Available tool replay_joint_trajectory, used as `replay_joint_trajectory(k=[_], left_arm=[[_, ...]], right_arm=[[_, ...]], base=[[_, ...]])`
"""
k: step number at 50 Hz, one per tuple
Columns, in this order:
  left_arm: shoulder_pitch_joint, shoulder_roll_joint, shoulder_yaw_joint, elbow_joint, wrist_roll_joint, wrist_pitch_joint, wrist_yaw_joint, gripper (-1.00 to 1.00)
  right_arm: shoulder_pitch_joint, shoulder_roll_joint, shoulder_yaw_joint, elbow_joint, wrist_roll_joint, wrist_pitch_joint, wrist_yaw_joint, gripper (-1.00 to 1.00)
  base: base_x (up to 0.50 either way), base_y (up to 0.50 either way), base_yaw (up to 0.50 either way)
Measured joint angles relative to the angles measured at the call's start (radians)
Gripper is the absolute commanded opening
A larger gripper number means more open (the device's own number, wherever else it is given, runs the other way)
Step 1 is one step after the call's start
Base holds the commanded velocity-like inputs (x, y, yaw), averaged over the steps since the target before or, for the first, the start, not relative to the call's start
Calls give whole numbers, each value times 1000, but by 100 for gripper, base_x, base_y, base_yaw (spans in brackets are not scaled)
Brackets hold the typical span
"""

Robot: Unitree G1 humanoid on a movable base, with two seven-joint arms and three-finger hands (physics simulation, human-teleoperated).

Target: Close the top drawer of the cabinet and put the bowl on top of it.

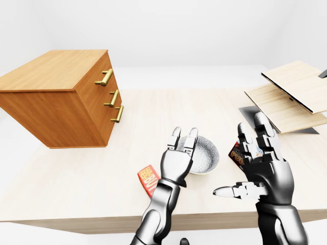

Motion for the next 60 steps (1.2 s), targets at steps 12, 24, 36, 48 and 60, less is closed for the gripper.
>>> replay_joint_trajectory(k=[12,24,36,48,60], left_arm=[[7,-6,-22,16,45,0,4,100],[-6,-20,-25,22,61,0,1,100],[-36,-41,-18,65,67,0,7,100],[-92,-65,18,165,62,0,37,100],[-132,-83,44,269,67,0,84,100]], right_arm=[[-1,0,-3,2,4,0,3,100],[-4,1,-8,-1,8,0,6,100],[1,3,-11,-9,12,0,10,100],[1,5,-18,-14,17,0,15,100],[2,7,-22,-18,18,0,19,100]], base=[[0,0,0],[0,0,0],[0,0,0],[0,0,0],[0,0,0]])
